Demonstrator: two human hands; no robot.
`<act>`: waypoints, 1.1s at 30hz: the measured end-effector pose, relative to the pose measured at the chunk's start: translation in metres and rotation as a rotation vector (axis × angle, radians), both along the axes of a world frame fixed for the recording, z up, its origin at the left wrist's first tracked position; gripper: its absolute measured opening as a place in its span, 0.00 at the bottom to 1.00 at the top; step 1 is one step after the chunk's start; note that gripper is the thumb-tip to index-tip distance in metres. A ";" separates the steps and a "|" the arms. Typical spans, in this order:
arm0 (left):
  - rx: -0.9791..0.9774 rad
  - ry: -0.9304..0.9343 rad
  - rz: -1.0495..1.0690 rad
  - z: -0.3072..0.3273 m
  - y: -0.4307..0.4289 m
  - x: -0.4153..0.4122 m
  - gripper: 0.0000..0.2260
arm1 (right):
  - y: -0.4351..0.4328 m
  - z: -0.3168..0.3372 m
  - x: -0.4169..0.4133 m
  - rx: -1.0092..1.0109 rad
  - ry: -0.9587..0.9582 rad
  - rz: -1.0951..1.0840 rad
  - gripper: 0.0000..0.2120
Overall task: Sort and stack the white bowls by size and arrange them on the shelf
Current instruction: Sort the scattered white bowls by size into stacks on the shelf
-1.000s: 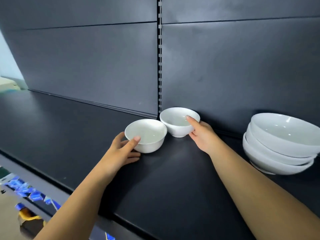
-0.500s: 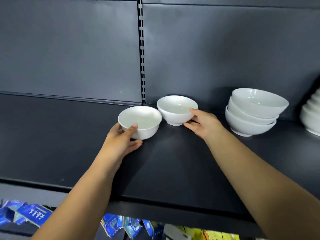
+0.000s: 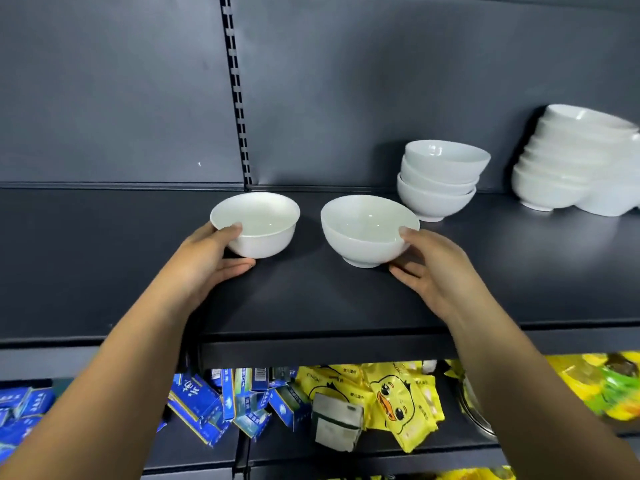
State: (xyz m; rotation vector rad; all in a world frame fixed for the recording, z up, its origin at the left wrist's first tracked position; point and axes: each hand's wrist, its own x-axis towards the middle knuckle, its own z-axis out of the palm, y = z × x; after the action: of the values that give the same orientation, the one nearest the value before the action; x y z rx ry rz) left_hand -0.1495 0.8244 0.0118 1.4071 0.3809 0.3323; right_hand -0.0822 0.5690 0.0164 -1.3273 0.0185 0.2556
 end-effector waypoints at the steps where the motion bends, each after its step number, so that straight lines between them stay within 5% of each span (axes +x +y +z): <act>1: -0.017 -0.014 -0.013 0.000 -0.005 0.000 0.09 | 0.000 -0.004 -0.003 -0.017 -0.052 0.017 0.06; 6: 0.036 -0.070 0.080 -0.004 -0.031 -0.012 0.14 | 0.000 -0.016 -0.006 -0.167 -0.360 0.052 0.33; 10: 0.224 -0.331 0.263 -0.003 -0.062 -0.028 0.13 | -0.001 -0.015 0.001 -0.293 -0.433 0.058 0.48; 12: 0.274 -0.297 0.118 0.003 -0.079 -0.022 0.13 | 0.000 -0.014 0.005 -0.319 -0.432 0.067 0.46; 15: 0.312 -0.099 -0.112 0.003 -0.090 0.000 0.27 | 0.001 -0.013 0.007 -0.317 -0.431 0.032 0.45; 20: 0.157 -0.058 -0.322 0.003 -0.103 0.024 0.14 | -0.001 -0.018 0.005 -0.356 -0.453 -0.027 0.38; 28: 0.076 -0.158 -0.293 0.001 -0.133 0.025 0.06 | -0.038 -0.016 -0.008 -0.261 -0.416 -0.014 0.23; 33: 0.044 -0.181 -0.332 0.007 -0.190 0.026 0.20 | -0.101 -0.014 -0.023 -0.209 -0.489 -0.102 0.23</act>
State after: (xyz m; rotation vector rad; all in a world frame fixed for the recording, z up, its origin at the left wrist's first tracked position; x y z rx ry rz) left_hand -0.1233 0.6345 0.0185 1.4425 -0.0109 0.1938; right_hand -0.1047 0.4675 0.0024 -1.5623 -0.3058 -0.1662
